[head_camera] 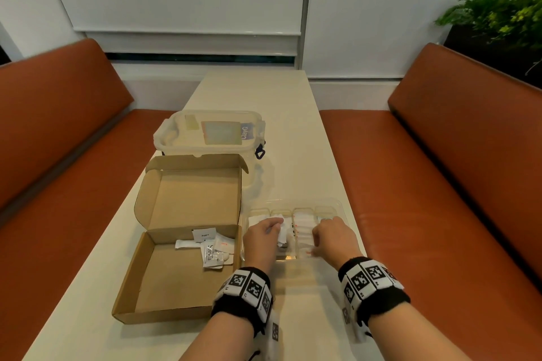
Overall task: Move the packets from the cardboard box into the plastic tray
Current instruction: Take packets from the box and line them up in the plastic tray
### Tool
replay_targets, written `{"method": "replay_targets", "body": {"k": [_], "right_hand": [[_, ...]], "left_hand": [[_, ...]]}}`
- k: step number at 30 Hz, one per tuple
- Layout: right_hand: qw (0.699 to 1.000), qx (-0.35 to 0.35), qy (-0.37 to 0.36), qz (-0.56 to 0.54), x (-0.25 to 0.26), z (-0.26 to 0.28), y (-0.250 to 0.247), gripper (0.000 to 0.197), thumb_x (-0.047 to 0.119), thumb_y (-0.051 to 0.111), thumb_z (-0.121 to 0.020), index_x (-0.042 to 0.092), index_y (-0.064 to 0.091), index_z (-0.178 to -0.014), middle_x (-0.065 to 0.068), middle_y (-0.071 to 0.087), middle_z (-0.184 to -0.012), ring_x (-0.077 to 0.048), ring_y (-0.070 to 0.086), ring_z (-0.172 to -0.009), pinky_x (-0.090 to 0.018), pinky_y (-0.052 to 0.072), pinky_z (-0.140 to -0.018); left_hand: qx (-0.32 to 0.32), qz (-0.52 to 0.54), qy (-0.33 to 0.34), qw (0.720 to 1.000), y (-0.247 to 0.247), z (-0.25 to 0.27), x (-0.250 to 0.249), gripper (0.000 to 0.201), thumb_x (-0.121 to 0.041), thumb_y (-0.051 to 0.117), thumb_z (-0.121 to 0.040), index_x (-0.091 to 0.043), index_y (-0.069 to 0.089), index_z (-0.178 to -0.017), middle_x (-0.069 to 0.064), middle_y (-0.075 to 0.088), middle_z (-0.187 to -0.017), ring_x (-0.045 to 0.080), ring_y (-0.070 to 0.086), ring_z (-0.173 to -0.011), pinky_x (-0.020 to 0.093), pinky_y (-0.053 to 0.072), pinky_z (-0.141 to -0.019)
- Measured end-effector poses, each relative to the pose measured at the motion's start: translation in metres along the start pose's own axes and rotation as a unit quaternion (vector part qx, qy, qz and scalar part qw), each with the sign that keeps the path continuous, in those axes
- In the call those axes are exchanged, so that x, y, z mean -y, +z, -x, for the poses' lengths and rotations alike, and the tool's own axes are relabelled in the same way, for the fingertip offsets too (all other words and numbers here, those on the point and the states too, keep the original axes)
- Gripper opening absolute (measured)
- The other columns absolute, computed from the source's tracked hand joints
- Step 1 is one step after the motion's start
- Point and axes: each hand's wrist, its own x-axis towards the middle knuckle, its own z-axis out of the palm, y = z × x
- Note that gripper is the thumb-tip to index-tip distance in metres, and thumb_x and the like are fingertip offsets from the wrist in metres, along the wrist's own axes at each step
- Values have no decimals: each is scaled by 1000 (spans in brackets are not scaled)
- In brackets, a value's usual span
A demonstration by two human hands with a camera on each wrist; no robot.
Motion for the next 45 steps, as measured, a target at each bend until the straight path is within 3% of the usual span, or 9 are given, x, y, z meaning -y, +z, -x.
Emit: {"method": "replay_targets", "body": {"k": [6,10,17,23,27,32,36,41,45], "right_hand": [[991,-37,48,-122,-10,2,4,36,32,78,-72,24,50,-51,12,44,-63,-12,46,-79,-21,29,-55],[998,-10,23,-63,-8,-1,4,41,33,76,-75,26,42,-55,9,47,-78,-12,42,-83,-23,34,-64],[998,37,16,-41,-5,-4,4,40,28,77,-74,23,41,-58,11,46,-67,-11,47,-68,-18,28,-50],[997,17,38,-71,-6,-4,2,35,31,70,-80,26,43,-57,10,51,-68,-11,50,-69,-19,29,-51],[997,14,40,-65,-5,-5,4,37,25,70,-80,25,40,-58,9,49,-68,-12,49,-69,-18,29,-50],[993,-18,48,-108,-3,-2,4,32,29,69,-80,25,41,-65,7,52,-73,-12,47,-68,-20,29,-50],[946,-84,61,-306,6,-2,-5,20,40,62,-87,21,63,-84,10,59,-74,-9,55,-72,-16,35,-56],[888,-22,48,-457,17,-6,-12,11,18,73,-80,8,68,-82,-1,65,-75,-10,57,-69,-22,44,-68],[865,-64,84,-490,15,-9,-13,6,14,72,-81,12,67,-81,0,65,-72,-10,54,-61,-19,43,-60]], "left_hand": [[6,14,-6,1000,1,0,1,21,-13,56,-92,-18,72,-103,-2,70,-107,15,62,-103,32,48,-97],[16,19,-14,1000,1,-1,0,21,-13,56,-92,-20,72,-103,-3,70,-103,20,64,-100,38,51,-94],[33,29,-10,999,-1,-1,2,20,-12,56,-92,-23,72,-100,-7,67,-99,20,63,-103,38,51,-93],[42,19,7,999,-1,-3,5,28,-12,55,-92,-32,69,-106,6,66,-117,32,62,-103,29,51,-79],[60,33,5,998,-1,-3,4,29,-11,56,-92,-36,67,-102,-3,64,-114,30,62,-102,21,49,-67],[74,46,14,996,-1,-3,3,29,-11,57,-91,-37,67,-98,-3,65,-113,24,62,-102,30,52,-81],[106,56,33,992,-4,-1,2,29,-14,58,-91,-37,68,-105,-8,64,-117,21,61,-105,38,52,-90],[137,71,36,987,-7,-3,-1,32,-12,68,-84,-29,67,-111,-9,62,-114,17,61,-107,37,52,-91],[138,113,27,984,-9,-5,1,47,-4,74,-77,-32,62,-113,-10,61,-107,5,63,-92,22,55,-72]]}}
